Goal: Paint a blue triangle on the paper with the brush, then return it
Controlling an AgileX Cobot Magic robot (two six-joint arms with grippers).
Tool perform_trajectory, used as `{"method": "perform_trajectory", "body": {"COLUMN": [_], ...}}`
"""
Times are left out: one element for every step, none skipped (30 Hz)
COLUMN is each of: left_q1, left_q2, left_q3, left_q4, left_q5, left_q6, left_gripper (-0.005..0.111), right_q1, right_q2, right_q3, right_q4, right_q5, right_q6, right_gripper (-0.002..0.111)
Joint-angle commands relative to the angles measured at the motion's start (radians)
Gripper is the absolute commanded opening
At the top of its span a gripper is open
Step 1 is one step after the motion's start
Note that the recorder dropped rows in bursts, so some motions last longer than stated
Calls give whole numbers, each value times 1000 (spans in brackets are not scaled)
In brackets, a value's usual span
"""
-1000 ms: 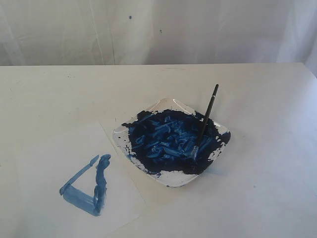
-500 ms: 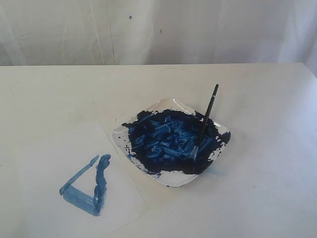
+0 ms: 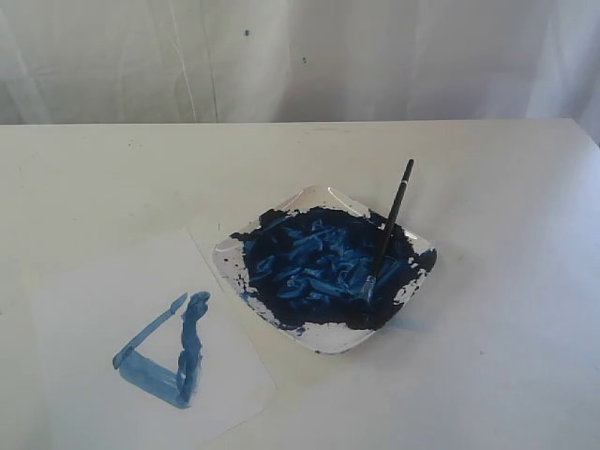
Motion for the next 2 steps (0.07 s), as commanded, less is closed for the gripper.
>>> {"method": "perform_trajectory", "body": {"left_q1": [0, 0], "left_q2": [-5, -5], "left_q3": [4, 4], "left_q4": [-5, -5], "left_q5": [1, 1], "left_q6": [0, 0], "left_gripper": [0, 0], "right_q1": [2, 2], "right_q2": [-7, -7], "right_q3": [4, 4], "right_q4": [-1, -1], "right_q5": [-11, -11], "right_q6": [-8, -8], "right_gripper": [0, 0]}}
